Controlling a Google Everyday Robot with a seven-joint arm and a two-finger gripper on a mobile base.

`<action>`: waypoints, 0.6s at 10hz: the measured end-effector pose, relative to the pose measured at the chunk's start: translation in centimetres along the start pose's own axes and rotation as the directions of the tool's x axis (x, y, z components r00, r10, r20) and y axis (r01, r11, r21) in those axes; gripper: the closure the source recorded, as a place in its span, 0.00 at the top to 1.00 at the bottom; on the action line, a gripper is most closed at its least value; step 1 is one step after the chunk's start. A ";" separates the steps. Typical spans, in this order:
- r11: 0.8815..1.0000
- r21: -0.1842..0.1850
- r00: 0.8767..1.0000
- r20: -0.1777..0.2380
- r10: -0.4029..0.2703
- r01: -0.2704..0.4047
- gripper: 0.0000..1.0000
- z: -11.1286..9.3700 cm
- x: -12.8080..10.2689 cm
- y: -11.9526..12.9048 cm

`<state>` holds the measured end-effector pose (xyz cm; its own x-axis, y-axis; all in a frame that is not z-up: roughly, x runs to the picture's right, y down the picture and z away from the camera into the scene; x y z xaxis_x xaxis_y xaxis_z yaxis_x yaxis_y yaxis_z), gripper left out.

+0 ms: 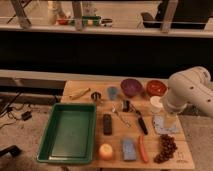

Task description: Wipe table surface with sponge

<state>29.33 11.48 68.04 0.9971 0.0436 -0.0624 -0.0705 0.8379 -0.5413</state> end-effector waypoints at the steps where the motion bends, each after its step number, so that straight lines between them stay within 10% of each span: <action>1: 1.000 0.000 1.000 0.001 -0.005 0.005 0.80 0.0 -0.1 0.1; 6: 0.996 0.008 0.996 -0.002 -0.084 0.084 0.80 -0.3 -3.2 2.2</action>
<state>25.97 13.03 66.80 0.9994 -0.0281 -0.0180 0.0140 0.8430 -0.5377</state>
